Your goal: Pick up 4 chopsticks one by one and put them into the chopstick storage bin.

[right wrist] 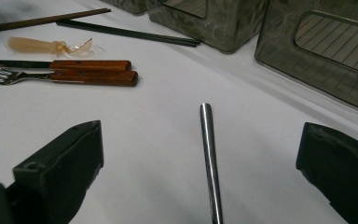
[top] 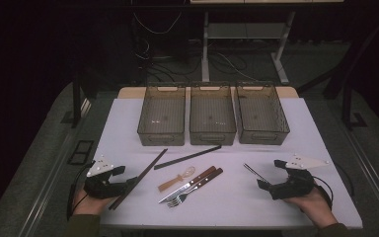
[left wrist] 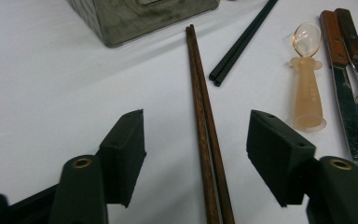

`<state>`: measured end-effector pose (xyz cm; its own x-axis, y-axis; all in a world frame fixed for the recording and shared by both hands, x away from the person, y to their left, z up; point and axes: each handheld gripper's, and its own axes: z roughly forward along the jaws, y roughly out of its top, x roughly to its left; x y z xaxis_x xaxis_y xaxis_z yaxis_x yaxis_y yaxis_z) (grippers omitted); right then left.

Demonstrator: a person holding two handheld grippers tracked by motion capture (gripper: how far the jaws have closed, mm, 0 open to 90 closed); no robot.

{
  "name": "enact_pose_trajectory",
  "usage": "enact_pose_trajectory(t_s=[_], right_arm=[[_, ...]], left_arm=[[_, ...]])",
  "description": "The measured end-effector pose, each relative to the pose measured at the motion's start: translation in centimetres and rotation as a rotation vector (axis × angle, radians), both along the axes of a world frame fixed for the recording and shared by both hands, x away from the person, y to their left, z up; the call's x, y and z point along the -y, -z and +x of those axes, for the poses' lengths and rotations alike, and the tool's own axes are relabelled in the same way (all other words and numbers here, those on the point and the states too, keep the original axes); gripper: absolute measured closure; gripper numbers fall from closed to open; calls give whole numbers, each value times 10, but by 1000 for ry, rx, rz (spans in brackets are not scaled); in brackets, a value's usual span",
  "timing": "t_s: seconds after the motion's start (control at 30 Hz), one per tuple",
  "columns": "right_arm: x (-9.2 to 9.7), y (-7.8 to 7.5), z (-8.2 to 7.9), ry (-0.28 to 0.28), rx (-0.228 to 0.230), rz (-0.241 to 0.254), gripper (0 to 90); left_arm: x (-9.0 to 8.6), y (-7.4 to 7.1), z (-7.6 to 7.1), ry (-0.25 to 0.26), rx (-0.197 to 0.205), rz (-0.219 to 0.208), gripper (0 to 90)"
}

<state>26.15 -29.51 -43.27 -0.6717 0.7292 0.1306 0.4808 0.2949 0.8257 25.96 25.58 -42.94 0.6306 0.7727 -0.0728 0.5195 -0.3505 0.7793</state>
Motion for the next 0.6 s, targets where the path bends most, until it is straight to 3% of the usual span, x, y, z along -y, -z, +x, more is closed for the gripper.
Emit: enact_pose_trajectory(t_s=[0.27,0.4,0.6], right_arm=[[0,0,0,-1,-1,-3,9],[0,0,0,-3,0,-5,9],[0,0,0,-3,2,-8,9]], left_arm=[[-2,2,1,11,-23,0,617],[-3,3,1,12,-32,2,689],[-1,5,1,20,-50,13,720]])
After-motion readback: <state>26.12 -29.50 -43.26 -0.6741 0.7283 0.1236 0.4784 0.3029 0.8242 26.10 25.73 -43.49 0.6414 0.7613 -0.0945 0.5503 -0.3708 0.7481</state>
